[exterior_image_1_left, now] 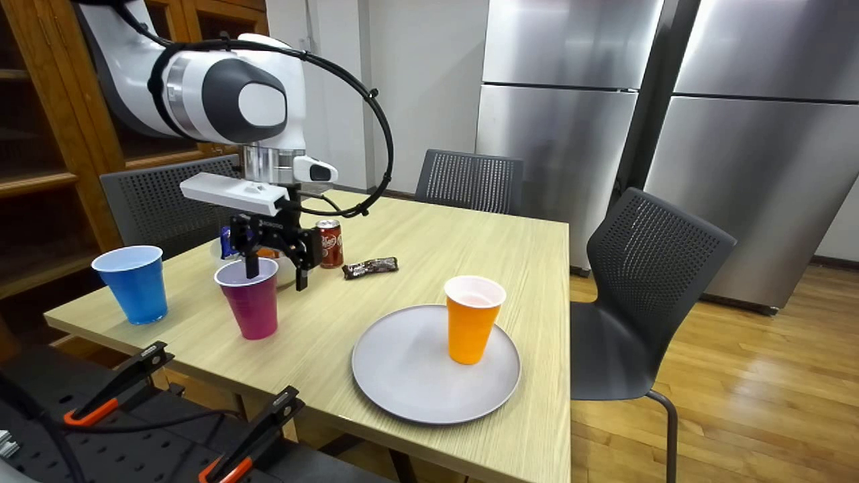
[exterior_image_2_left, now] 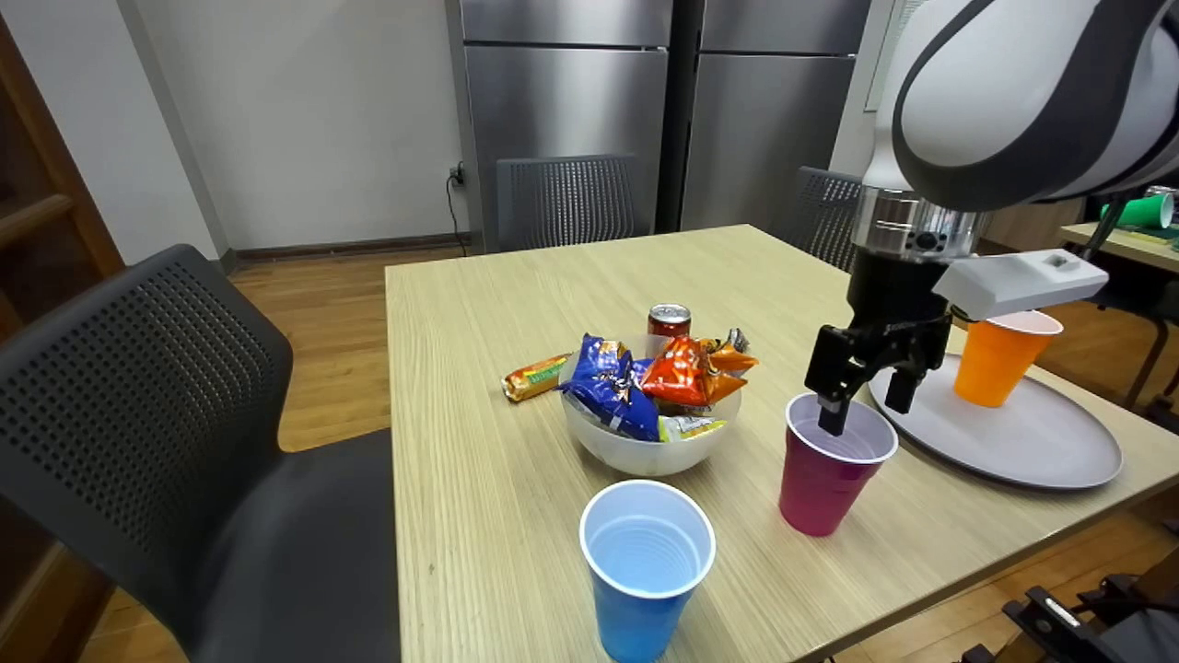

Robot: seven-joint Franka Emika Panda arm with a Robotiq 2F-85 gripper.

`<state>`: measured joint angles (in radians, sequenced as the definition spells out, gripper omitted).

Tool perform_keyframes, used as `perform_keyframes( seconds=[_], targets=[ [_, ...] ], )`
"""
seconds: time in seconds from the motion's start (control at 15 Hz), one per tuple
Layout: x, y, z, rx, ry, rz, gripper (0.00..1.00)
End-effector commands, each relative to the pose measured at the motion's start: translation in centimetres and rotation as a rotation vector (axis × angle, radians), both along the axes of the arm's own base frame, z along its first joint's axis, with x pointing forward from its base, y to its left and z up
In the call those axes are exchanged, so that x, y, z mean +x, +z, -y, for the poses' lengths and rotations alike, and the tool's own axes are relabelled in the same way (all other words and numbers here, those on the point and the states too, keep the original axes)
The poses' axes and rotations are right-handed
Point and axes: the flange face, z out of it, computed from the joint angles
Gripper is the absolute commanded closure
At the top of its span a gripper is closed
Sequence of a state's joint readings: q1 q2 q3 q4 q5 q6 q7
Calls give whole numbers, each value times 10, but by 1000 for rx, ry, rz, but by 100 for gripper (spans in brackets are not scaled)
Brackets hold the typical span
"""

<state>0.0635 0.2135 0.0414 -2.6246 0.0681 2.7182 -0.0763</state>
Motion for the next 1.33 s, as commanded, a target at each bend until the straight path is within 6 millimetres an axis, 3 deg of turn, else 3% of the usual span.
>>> perform_keyframes(
  seconds=[0.0, 0.6, 1.27],
  targets=[
    [8, -6, -6, -1, 23, -6, 28],
    [12, -9, -11, 9, 27, -11, 97],
    [3, 9, -10, 25, 22, 28, 99]
  ],
)
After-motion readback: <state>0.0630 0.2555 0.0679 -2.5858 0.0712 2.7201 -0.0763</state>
